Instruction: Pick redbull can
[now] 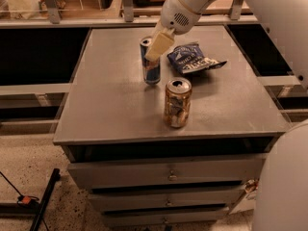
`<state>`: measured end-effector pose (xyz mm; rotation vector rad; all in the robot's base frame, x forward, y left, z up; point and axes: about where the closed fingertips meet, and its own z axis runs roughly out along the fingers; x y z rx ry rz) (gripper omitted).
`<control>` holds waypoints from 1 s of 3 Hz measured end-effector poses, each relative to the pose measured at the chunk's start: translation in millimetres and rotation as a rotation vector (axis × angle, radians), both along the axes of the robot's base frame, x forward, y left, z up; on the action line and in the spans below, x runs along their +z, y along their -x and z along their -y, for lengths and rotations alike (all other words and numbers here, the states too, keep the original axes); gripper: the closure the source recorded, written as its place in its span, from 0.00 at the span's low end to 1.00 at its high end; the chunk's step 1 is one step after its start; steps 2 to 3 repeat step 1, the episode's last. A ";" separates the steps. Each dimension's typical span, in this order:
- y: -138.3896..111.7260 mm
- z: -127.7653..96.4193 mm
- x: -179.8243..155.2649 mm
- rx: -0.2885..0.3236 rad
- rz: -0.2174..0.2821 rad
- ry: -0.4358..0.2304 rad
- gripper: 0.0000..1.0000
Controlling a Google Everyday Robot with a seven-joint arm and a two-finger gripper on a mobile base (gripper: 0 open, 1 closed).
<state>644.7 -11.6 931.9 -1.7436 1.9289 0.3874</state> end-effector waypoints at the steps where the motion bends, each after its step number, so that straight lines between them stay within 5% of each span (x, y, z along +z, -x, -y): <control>1: 2.2 7.2 32.7 0.012 0.021 -0.016 1.00; 3: 2.2 7.2 32.7 0.012 0.021 -0.016 1.00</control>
Offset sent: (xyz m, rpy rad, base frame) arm 0.0000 0.0000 0.0000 0.0000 0.0000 0.0000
